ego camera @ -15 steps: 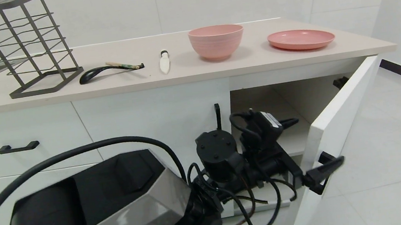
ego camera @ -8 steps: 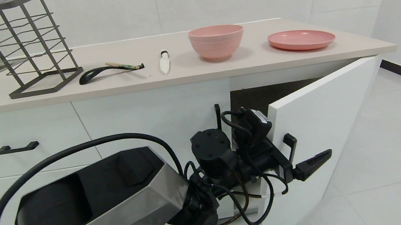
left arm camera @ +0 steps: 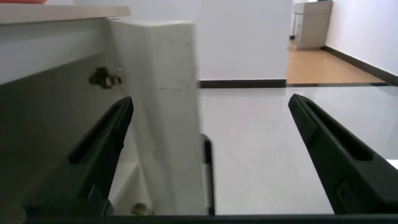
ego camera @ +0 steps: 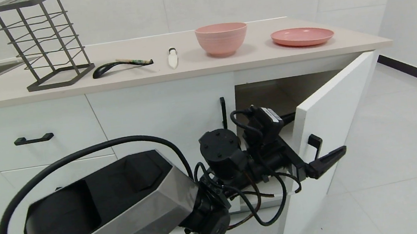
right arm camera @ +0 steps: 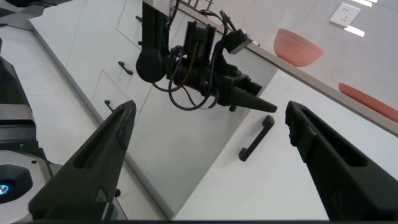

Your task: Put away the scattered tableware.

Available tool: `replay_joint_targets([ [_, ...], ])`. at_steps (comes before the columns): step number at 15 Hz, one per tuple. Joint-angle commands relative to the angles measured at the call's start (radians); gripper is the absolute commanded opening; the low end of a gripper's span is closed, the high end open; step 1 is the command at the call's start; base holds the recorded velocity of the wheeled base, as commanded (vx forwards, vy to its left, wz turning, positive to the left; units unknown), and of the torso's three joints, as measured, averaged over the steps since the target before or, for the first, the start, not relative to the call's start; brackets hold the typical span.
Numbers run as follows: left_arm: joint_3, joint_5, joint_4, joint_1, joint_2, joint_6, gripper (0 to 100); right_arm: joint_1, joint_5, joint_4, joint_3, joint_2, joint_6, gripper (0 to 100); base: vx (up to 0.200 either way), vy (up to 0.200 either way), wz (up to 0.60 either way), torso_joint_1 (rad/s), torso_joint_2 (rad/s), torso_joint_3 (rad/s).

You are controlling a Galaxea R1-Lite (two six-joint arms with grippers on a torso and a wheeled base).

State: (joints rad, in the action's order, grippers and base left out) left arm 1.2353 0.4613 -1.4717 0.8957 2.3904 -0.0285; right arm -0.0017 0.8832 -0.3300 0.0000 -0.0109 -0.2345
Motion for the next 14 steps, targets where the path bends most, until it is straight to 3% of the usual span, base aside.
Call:
replay_joint_targets([
  [1, 0.064, -0.003, -0.001, 0.002, 0.030, -0.001, 100, 0.000, 0.000, 0.000, 0.000, -0.004, 0.000, 100, 0.000, 0.000, 0.00, 0.000, 0.00, 0.000],
  [6, 0.069, -0.001, 0.001, 0.028, 0.033, 0.001, 100, 0.000, 0.000, 0.000, 0.000, -0.004, 0.000, 100, 0.000, 0.000, 0.00, 0.000, 0.00, 0.000],
  [14, 0.122, 0.000, 0.071, 0.140, 0.035, -0.001, 100, 0.000, 0.000, -0.081, 0.000, -0.004, 0.004, 100, 0.000, 0.000, 0.00, 0.000, 0.00, 0.000],
])
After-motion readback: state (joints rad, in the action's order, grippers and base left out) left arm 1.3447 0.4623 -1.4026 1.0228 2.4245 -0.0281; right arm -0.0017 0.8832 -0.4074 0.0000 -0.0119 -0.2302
